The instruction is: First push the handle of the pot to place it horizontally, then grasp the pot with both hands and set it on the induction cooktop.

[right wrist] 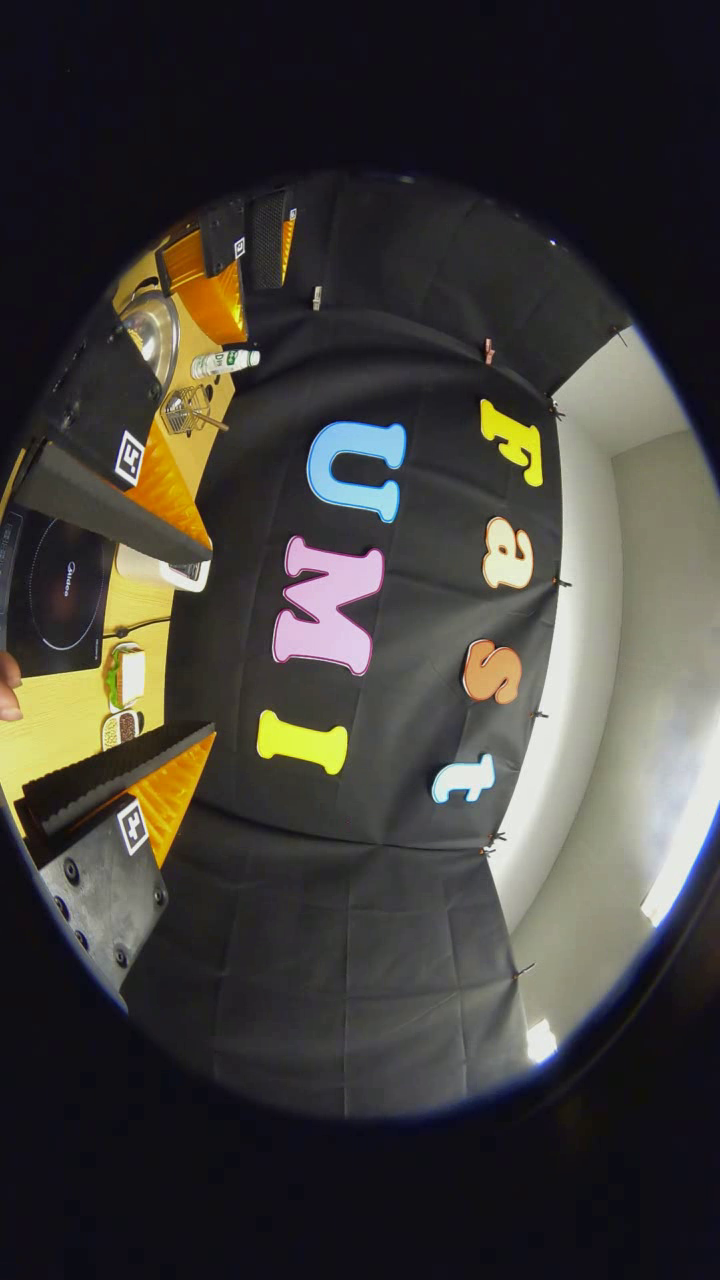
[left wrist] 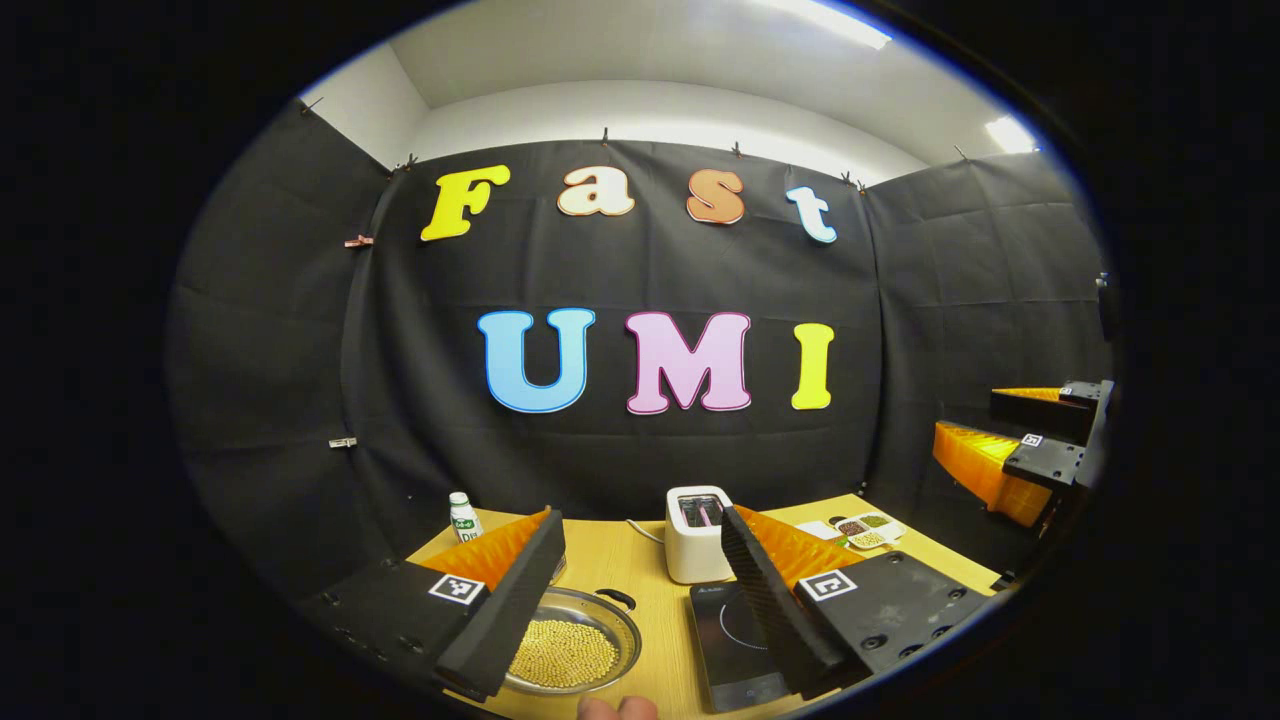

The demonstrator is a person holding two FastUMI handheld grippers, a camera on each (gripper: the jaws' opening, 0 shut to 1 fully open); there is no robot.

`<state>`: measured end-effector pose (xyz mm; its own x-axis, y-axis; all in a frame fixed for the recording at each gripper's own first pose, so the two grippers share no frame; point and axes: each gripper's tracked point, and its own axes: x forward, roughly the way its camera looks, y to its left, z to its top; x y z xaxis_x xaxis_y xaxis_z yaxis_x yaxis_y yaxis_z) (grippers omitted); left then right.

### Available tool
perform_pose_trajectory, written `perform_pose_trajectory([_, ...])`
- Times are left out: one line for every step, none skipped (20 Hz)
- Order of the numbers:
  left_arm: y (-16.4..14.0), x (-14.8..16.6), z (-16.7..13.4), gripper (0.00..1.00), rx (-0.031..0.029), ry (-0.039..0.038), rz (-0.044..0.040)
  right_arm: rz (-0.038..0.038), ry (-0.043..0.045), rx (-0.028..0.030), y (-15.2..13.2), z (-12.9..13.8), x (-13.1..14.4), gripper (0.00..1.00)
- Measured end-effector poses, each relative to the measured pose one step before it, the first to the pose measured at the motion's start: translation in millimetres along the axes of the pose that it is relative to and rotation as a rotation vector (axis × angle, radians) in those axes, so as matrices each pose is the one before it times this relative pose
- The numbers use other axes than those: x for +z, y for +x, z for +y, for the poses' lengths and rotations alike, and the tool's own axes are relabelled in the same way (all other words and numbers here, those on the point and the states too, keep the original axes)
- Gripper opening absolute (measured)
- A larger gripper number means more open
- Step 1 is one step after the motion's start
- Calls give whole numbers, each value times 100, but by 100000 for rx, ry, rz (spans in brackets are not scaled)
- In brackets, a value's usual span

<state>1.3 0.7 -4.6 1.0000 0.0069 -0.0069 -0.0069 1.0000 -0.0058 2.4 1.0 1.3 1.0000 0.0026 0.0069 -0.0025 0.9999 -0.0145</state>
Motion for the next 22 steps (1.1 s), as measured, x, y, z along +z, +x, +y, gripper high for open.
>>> perform_pose_trajectory([87, -21, -9, 98, -1, 103, -85, 2, 157, -17, 39, 51, -15, 97])
perform_pose_trajectory([-33, 86, -49, 98, -91, 43, -129, -38, -150, -147, 10, -9, -17, 97])
perform_pose_trajectory([-25, 35, 14, 98, -168, -21, -159, -44, -239, -110, 42, -1, 9, 99])
perform_pose_trajectory([100, 58, -22, 98, -78, 107, -113, -53, -128, -112, 24, -47, -16, 99])
perform_pose_trajectory([57, -65, 74, 98, 110, 342, -49, 21, -29, -40, 61, -22, -66, 99])
perform_pose_trajectory([42, 101, 86, 98, 55, 357, -174, 93, 50, -91, 75, 9, 31, 99])
perform_pose_trajectory([-30, -56, -48, 98, -161, 136, -67, 45, 27, 96, 74, 60, 52, 97])
perform_pose_trajectory([46, 85, 92, 98, -26, 9, -49, -134, -44, -13, 31, 17, -10, 97])
perform_pose_trajectory([-30, -85, 57, 98, -165, 1, -42, -65, -110, 172, 76, 94, 11, 97])
perform_pose_trajectory([-43, 52, 141, 98, 168, 87, -104, -25, -24, 259, 114, 137, -45, 97])
perform_pose_trajectory([-85, -122, 114, 98, -31, 119, -27, -21, 26, 288, 6, 155, 55, 97])
perform_pose_trajectory([-27, 22, 164, 98, 164, 168, -116, -2, 34, 438, 113, 251, -17, 97])
perform_pose_trajectory([-198, -95, 127, 96, -344, 104, 208, -45, -93, 448, 80, 261, 28, 97])
perform_pose_trajectory([-125, -28, 26, 85, -652, -110, 241, -127, -248, 491, 40, 192, 45, 97])
perform_pose_trajectory([-9, -207, -98, 79, -1163, -260, 342, 2, -371, 447, 79, 206, -44, 97])
perform_pose_trajectory([2, -166, -222, 67, -1815, -142, 686, -18, -306, 383, 8, 140, -8, 97])
perform_pose_trajectory([7, -372, -90, 58, -1510, 179, 1001, 62, -217, 291, 16, 209, -38, 97])
perform_pose_trajectory([-167, -398, 206, 42, -227, 720, 1494, 15, -116, 330, -7, 147, -23, 97])
perform_pose_trajectory([183, -601, 514, 26, 688, 362, 1759, -168, -131, 254, -23, 94, 48, 97])
perform_pose_trajectory([18, -577, 21, 10, -704, -604, 1722, -157, -277, 219, -20, 91, 10, 97])
perform_pose_trajectory([-121, -461, -267, 6, -1571, -1197, 1642, -186, -403, 77, 52, 27, 5, 97])
perform_pose_trajectory([-62, -575, -184, 6, -1530, -984, 2044, 96, -294, 279, 31, 58, -77, 97])
